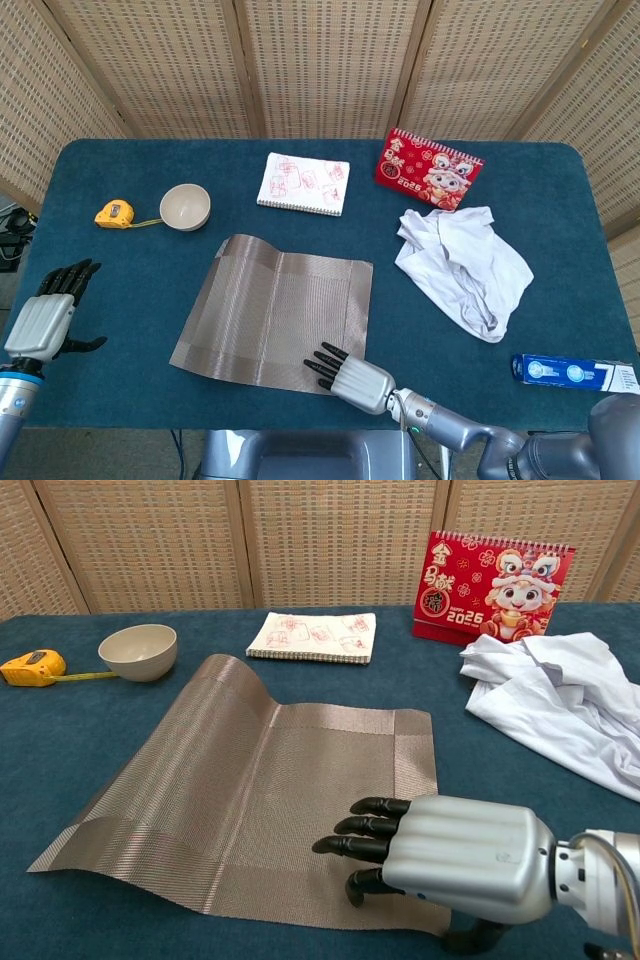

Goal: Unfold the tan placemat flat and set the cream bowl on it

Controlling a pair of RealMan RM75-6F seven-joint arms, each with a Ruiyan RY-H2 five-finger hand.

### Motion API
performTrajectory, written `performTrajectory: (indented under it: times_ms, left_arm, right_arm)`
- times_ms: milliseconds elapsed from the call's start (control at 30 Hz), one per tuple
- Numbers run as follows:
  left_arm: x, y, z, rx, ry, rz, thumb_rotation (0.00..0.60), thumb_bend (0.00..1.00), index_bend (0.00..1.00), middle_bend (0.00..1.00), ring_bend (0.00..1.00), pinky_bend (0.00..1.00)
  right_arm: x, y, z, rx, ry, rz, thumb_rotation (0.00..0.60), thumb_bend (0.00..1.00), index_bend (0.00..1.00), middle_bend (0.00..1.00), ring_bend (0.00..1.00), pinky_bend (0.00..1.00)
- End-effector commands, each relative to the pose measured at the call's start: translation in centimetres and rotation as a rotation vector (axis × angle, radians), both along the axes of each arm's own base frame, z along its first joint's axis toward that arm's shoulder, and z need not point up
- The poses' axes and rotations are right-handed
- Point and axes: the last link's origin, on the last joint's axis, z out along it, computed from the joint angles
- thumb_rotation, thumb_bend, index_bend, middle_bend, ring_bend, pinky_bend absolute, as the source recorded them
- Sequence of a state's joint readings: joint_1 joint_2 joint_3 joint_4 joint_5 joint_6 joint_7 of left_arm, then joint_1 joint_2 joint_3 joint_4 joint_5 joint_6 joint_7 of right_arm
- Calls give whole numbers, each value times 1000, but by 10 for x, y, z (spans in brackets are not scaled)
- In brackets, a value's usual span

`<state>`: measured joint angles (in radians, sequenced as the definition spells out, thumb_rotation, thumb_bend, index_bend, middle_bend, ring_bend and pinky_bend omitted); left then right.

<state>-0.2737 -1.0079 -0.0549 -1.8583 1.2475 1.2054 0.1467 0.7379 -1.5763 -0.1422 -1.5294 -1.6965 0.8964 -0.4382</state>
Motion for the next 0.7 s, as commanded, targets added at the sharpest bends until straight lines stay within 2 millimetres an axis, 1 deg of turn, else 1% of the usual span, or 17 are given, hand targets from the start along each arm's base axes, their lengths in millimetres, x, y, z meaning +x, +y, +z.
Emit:
performTrajectory:
  times_ms: [33,267,333,433,600,667,700]
  left_arm:
    - [0,0,0,-1,1,0,600,0,0,0,0,0]
    - [0,0,0,-1,0,0,600,0,0,0,0,0]
    - [0,0,0,-1,0,0,600,0,0,0,0,0]
    - [0,0,0,-2,1,0,600,0,0,0,0,0]
    - [0,0,-1,-3,2,-1,600,0,0,0,0,0]
    - [1,0,-1,-4,2,-2,600,0,0,0,0,0]
    - [1,0,-1,-4,1,-1,600,0,0,0,0,0]
  right_arm:
    - [1,-1,0,-4,-12,-2,600,388,312,0,0,0]
    - [3,-7,3,-22,-33,-16,600,399,324,0,0,0]
    - [2,-7,3,-23,-33,-17,600,432,337,0,0,0]
    - [1,-8,3,-25,-39,-22,600,539,371,0,0,0]
    - [1,-9,3,-28,-44,-18,600,680,421,0,0,0]
    - [1,-8,2,-28,-47,-16,600,698,462,0,0,0]
    - [1,-8,2,-27,-51,-14,600,700,500,0,0,0]
